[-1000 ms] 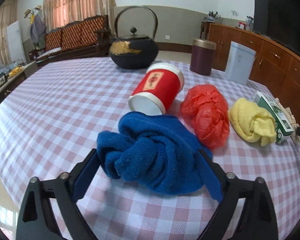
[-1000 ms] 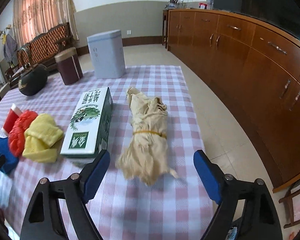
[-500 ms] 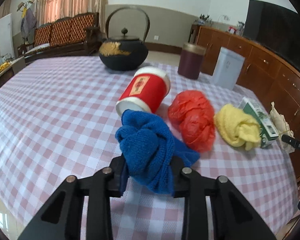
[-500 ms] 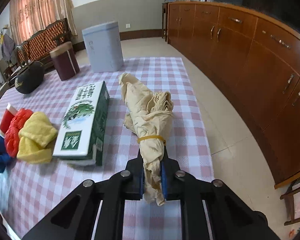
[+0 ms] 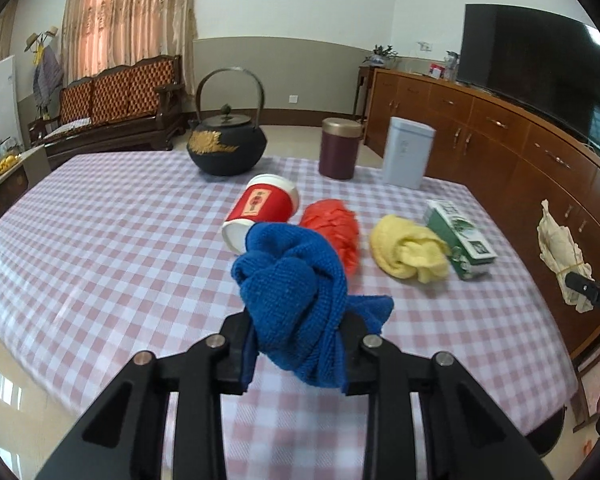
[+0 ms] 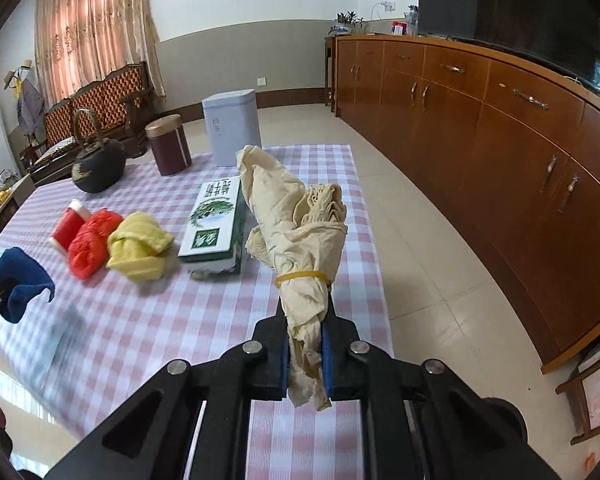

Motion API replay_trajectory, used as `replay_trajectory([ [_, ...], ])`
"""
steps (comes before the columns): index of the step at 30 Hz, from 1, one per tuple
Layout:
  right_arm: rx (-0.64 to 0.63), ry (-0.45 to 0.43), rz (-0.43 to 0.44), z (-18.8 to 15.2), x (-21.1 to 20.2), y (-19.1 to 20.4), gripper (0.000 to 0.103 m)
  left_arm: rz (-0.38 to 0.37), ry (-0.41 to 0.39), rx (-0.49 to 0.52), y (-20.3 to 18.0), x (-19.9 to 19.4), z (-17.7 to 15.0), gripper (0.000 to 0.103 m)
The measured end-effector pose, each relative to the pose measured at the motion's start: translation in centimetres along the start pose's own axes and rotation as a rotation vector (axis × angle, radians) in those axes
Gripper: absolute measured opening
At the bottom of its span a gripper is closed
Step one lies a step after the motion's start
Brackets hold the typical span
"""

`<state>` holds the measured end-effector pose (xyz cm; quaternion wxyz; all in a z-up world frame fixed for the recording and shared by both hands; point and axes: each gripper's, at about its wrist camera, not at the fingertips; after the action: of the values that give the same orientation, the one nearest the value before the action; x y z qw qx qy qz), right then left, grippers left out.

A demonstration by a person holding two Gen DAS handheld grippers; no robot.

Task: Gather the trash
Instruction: 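Carry the blue towel and beige bundle in both tools over the black bin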

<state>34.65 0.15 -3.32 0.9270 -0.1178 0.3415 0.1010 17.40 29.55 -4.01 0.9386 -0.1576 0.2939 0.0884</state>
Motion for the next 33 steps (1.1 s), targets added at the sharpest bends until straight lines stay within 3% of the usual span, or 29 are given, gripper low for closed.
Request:
replay_trajectory([
  [15, 0.04, -0.014, 0.0, -6.1, -8.4, -3.3, 0.012, -0.108, -0.018, 0.095, -7.6, -6.2, -2.7, 0.031],
  [33, 0.121, -0.021, -0.094, -11.4, -13.7, -10.7, 0.012, -0.285, -0.006, 0.254, -17.9, -7.9, -5.0, 0.031],
])
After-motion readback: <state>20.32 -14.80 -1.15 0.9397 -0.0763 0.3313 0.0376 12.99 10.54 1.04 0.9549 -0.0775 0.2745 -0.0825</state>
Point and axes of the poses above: each gripper's, at about its wrist camera, not at the fingertips, and x roughly the way its jaws point, y to its left, z to its top, and after that the axes turned 14 degrees about -z, right-handed
